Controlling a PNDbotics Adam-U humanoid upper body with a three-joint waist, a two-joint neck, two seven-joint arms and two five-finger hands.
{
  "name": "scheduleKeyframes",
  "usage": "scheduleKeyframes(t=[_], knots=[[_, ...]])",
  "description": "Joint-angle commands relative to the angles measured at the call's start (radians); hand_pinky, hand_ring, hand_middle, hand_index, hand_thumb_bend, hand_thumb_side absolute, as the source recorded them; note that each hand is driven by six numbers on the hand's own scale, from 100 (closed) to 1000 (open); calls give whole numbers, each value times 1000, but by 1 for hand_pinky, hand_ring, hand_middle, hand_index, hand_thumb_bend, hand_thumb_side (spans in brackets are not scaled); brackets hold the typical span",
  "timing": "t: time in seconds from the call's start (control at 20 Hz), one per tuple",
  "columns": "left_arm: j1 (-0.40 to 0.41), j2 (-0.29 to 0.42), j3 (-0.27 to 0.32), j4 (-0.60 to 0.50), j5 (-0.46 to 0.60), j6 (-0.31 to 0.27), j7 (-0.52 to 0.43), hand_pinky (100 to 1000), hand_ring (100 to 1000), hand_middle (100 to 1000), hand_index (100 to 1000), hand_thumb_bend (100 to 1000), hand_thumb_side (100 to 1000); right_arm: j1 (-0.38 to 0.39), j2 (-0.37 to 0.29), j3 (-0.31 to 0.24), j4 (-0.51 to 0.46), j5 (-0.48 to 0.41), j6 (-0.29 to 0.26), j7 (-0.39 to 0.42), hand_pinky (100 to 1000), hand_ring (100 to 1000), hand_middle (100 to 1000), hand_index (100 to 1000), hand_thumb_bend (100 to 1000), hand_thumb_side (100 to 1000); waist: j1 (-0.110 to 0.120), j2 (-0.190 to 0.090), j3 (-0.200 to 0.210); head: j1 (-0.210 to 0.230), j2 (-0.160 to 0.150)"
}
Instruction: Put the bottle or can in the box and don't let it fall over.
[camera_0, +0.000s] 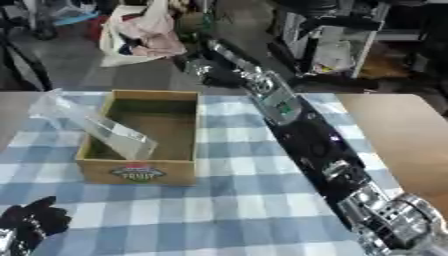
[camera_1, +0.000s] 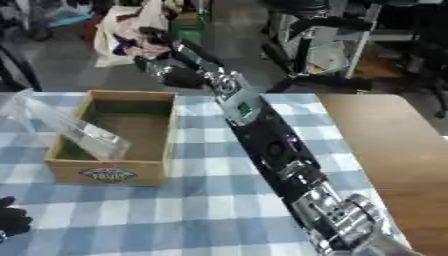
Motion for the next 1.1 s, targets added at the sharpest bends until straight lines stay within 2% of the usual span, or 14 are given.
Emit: scheduleKeyframes(t=[0.05,0.15,0.3,0.45,0.6,0.75,0.9,1.0,1.1], knots=[[8,14,20,-10,-8,-2,16,709,662,614,811,249,1000,38,-111,-24,-124,-101,30,-63,803,1000,971,1000,158,605,5,-30,-26,43,14],[22,20,29,-12,-9,-4,26,709,662,614,810,249,1000,123,-166,-43,-222,-190,54,-95,784,1000,951,1000,109,587,1,-39,-58,79,23],[43,30,43,-20,-12,-8,42,709,662,614,810,249,1000,300,-229,-78,-383,-324,79,-136,771,1000,936,1000,100,584,-9,-47,-118,143,35],[57,42,60,-36,-17,-12,59,709,663,614,810,248,1000,500,-228,-129,-546,-392,82,-158,748,1000,920,1000,100,587,-15,-47,-181,211,36],[65,54,79,-59,-18,-17,84,708,663,614,810,249,1000,659,-160,-190,-674,-416,95,-175,736,1000,906,1000,100,588,-11,-49,-228,273,42],[79,66,99,-82,-16,-19,112,708,663,614,811,250,1000,762,-55,-237,-750,-379,117,-196,724,1000,892,1000,100,598,-5,-52,-271,326,58],[94,71,112,-91,-13,-18,138,709,665,616,812,253,1000,815,44,-247,-791,-329,142,-207,720,1000,888,1000,100,607,2,-64,-305,369,99],[106,70,111,-89,-11,-17,143,710,669,619,815,253,1000,839,105,-235,-806,-298,159,-193,721,1000,890,1000,100,624,6,-74,-324,396,129],[116,69,108,-84,-12,-16,143,711,673,624,818,251,1000,855,165,-216,-811,-282,178,-168,718,1000,891,1000,100,641,9,-82,-340,422,145]])
